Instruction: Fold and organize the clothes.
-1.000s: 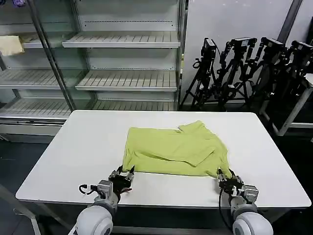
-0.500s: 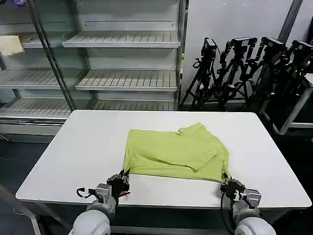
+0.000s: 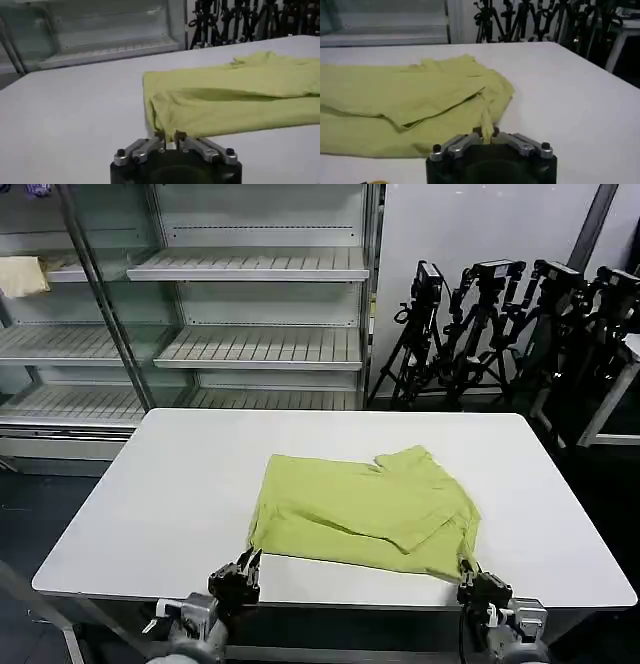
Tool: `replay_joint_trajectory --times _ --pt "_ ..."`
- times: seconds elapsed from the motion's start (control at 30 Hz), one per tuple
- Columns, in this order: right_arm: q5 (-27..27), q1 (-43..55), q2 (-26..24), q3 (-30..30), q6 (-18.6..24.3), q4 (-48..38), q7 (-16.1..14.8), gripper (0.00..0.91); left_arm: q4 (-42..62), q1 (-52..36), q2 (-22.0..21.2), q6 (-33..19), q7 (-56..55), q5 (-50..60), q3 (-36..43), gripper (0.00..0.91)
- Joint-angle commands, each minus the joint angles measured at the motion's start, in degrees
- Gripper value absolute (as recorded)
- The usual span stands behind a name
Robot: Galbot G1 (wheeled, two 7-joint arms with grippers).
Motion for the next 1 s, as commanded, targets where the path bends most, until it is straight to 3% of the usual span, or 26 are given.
replay_joint_trajectory --times 0.03,0.13,0.17,0.2,0.23,0.47,0.8,0.83,0.9,1.0 --pt "-1.4 -3.0 -0.2 0.8 0.2 2.2 -0.1 0.0 -5.5 7.7 0.4 -0.2 0.0 2.6 -0.5 0.181" --pt "-1.5 -2.8 -0.6 1.6 0.2 1.8 -0.1 0.0 -4.7 6.4 0.4 -0.2 0.0 2.6 -0.6 0.212" --pt "-1.5 -2.7 -0.7 1.8 0.2 1.8 -0.1 0.695 -4.3 5.7 0.5 -0.2 0.0 2.6 -0.8 0.353" --pt "-1.8 -2.7 -0.9 2.2 -0.1 1.8 -0.1 0.907 -4.2 5.1 0.7 -0.2 0.0 2.5 -0.9 0.564" --pt "-2.5 -2.6 -1.1 2.5 -0.5 1.8 -0.2 0.907 -3.9 4.7 0.9 -0.2 0.0 2.3 -1.0 0.897" --pt "-4.1 -0.4 -1.9 4.0 -0.4 1.1 -0.4 0.907 -1.3 0.3 1.5 -0.2 0.2 1.1 -0.9 0.907" --pt "-1.7 1.9 -3.2 6.0 0.1 1.6 0.5 0.907 2.8 -5.2 0.2 0.0 0.5 -0.7 2.5 0.907" --pt "-1.4 1.9 -3.2 6.1 0.1 1.8 0.6 0.907 3.3 -5.8 0.1 0.0 0.5 -0.8 2.8 0.413" --pt "-1.1 1.7 -3.2 6.1 0.1 2.1 0.6 0.907 4.4 -7.0 -0.1 0.0 0.4 -1.2 3.0 0.212" --pt "-1.0 1.5 -3.2 6.1 0.0 2.1 0.6 0.907 5.4 -7.9 -0.1 0.1 0.1 -2.8 3.1 0.161"
